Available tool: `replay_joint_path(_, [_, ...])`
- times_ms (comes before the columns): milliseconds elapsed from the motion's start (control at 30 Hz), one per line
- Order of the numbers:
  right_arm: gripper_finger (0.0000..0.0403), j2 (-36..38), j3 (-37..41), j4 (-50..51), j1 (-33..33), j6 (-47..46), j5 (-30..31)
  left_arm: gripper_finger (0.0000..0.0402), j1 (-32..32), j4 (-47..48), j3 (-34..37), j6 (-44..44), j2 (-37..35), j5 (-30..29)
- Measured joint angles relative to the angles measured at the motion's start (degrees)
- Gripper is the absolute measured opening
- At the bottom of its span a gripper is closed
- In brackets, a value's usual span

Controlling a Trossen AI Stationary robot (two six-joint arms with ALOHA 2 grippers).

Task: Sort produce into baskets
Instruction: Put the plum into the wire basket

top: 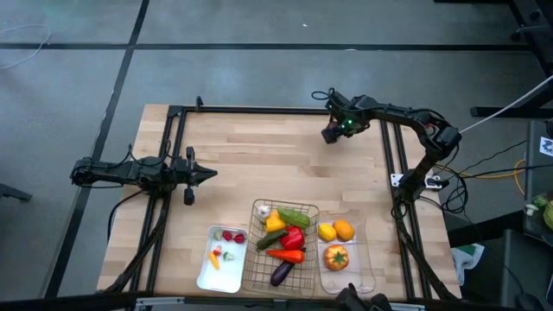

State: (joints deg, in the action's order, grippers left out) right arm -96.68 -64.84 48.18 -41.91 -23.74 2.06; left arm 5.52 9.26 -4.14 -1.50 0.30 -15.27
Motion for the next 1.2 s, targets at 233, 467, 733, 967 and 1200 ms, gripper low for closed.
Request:
replay_joint_path(233, [0.0392,0.86,-0.04,1.80,2.96,-2.00,3.72,0.0013,0.00,0.00,0.00,0.00,0.02,0.00])
replay_joint_path(467, [0.0392,0.85,-0.04,0.76,4.07,-3.99,7.40,0.0013,0.00,0.00,0.00,0.00,0.00,0.01])
replay_joint_path(733, [0.0392,0.83,3.00,-5.76,4.07,-5.17,7.42,0.0013,0.00,0.00,0.00,0.00,0.01,0.01])
replay_joint_path(967, [0.0392,0.83,4.57,-9.91,4.00,-5.19,7.52,0.0013,0.00,0.00,0.00,0.00,0.02,0.02])
replay_joint_path(1200, [0.0392,0.81,4.59,-12.92,4.00,-5.17,9.63,0.0013,0.00,0.00,0.00,0.00,0.01,0.02])
